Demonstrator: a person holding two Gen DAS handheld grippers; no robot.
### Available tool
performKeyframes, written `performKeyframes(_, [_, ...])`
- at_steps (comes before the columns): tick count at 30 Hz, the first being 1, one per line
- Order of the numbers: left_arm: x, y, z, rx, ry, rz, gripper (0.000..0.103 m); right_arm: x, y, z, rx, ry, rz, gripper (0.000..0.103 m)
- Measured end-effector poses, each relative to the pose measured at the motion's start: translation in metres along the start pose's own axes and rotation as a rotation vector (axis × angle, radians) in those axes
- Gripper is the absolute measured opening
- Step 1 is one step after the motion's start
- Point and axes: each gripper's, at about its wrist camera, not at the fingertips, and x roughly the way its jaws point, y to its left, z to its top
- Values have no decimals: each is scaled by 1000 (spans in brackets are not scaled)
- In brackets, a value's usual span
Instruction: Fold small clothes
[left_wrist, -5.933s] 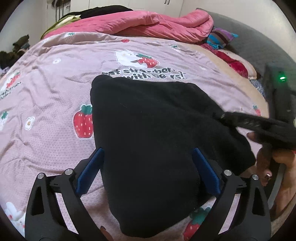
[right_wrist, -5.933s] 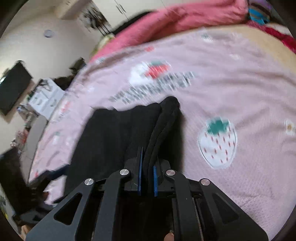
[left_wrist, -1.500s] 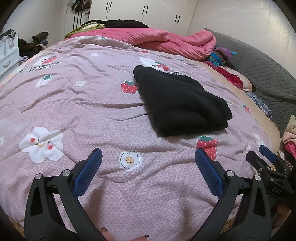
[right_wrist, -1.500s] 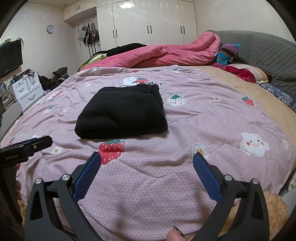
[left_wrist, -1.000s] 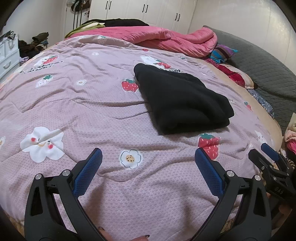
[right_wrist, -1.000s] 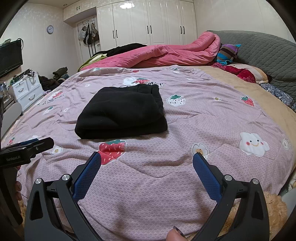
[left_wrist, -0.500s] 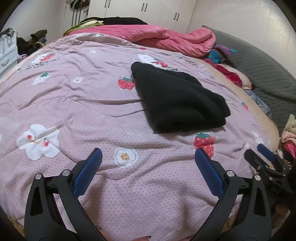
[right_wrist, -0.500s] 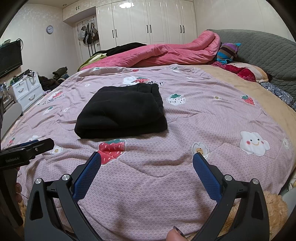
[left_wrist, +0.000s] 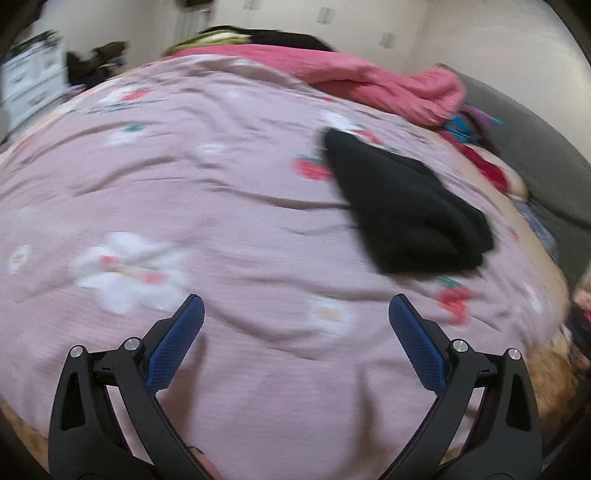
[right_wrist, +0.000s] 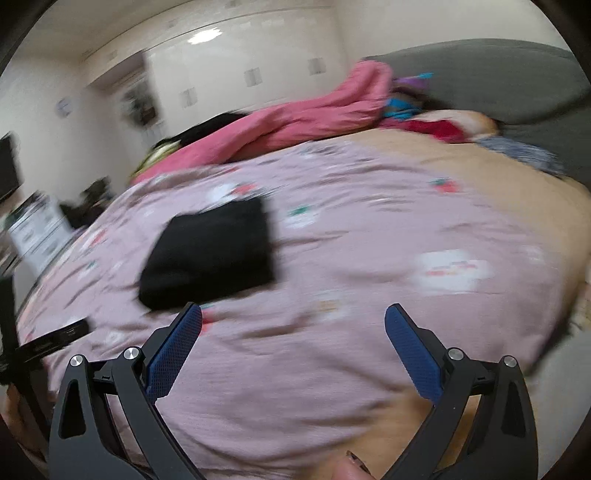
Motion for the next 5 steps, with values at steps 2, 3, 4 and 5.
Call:
performKeyframes(2, [-1, 33, 11, -34, -5, 63, 94, -15, -47, 3, 62, -20, -158, 99])
performKeyframes(3, [-2, 52, 17, -54, -11, 101, 94, -19, -75, 1, 101, -15, -252, 99])
performKeyframes(4, [-3, 78, 25, -80, -18, 152, 94, -21, -101, -2, 134, -4, -341, 99])
performKeyframes(5, [-6, 108, 36, -111, -28, 223, 94, -23, -129, -7, 169, 20, -443, 99])
